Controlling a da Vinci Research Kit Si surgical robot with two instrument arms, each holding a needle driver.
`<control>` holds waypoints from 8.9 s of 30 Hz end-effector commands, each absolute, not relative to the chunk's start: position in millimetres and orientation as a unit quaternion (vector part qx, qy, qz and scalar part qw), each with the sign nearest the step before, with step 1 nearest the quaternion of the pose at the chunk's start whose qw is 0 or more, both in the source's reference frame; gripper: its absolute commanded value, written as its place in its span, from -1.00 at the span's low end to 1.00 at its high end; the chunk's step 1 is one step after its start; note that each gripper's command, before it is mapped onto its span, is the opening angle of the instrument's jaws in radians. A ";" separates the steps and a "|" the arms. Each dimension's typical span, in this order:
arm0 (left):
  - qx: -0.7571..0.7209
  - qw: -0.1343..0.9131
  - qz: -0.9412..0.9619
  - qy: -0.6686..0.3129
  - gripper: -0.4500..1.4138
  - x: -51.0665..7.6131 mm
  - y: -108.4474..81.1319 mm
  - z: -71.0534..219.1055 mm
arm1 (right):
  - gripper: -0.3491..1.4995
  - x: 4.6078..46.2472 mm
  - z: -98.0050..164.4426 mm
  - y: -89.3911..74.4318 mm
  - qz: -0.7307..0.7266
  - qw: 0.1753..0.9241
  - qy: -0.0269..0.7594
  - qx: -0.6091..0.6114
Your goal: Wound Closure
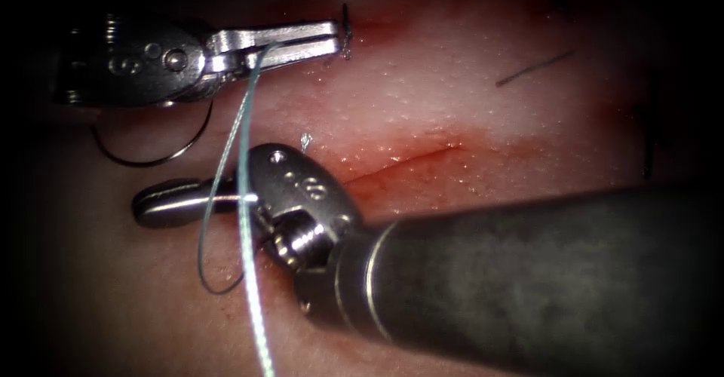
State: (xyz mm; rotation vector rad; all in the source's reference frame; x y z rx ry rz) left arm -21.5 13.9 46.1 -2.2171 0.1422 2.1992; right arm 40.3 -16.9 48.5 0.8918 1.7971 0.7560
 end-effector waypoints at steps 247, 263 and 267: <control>-0.232 -0.039 0.857 0.459 -1.00 -9.0 22.9 49.2 | 0.62 29.3 53.5 -24.7 0.484 0.681 0.473 0.280; -0.411 -0.023 0.806 0.425 -1.00 -13.3 23.1 39.3 | 0.45 29.0 50.0 -17.6 0.343 0.777 0.508 0.143; -0.426 -0.020 0.802 0.418 -1.00 -14.4 22.8 38.5 | 0.53 30.7 50.4 -17.1 0.335 0.784 0.507 0.126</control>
